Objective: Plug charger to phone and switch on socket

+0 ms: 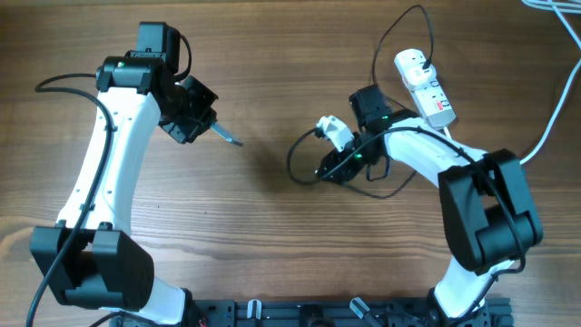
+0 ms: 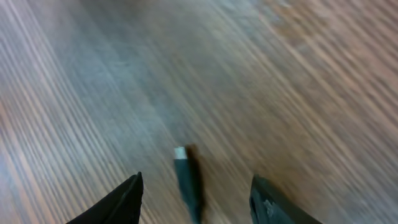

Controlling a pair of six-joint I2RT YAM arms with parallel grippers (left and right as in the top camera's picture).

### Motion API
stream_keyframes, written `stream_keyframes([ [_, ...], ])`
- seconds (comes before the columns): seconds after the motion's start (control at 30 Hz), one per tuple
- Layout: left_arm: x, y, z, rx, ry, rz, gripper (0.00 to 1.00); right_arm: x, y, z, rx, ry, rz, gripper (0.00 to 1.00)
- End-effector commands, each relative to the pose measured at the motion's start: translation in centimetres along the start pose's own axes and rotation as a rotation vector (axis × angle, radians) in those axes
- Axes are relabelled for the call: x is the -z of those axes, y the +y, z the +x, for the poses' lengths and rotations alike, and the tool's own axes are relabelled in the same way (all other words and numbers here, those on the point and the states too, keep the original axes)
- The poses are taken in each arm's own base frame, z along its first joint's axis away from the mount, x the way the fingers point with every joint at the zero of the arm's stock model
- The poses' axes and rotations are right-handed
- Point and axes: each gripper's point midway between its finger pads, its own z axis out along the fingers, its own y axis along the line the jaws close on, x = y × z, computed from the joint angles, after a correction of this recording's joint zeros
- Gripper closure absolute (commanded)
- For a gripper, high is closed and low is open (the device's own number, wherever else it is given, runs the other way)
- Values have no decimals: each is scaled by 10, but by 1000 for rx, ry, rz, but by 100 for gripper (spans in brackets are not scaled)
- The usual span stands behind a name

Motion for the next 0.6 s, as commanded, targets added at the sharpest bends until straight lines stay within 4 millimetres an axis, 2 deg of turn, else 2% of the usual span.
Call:
stream_keyframes([
  [0.0, 9, -3, -2, -12, -23, 22, 96, -15, -16, 35, 11, 147, 103, 43],
  [0.13, 9, -4, -2, -12, -24, 23, 96, -17, -32, 50, 37, 235, 246, 44],
  [0.3, 9, -4, -2, -13, -26, 25, 96, -29, -28, 69, 72, 291, 307, 43],
  [0.37, 9, -4, -2, -13, -26, 25, 96, -24, -44, 77, 92, 336, 423, 43],
  [0.4, 9, -4, -2, -13, -26, 25, 96, -13, -63, 80, 101, 370, 545, 44],
  [0.47, 9, -5, -3, -13, -28, 28, 96, 1, -86, 73, 70, 351, 682, 44],
  [0.57, 9, -5, -3, -15, -30, 30, 96, 9, -104, 61, -8, 262, 742, 44],
])
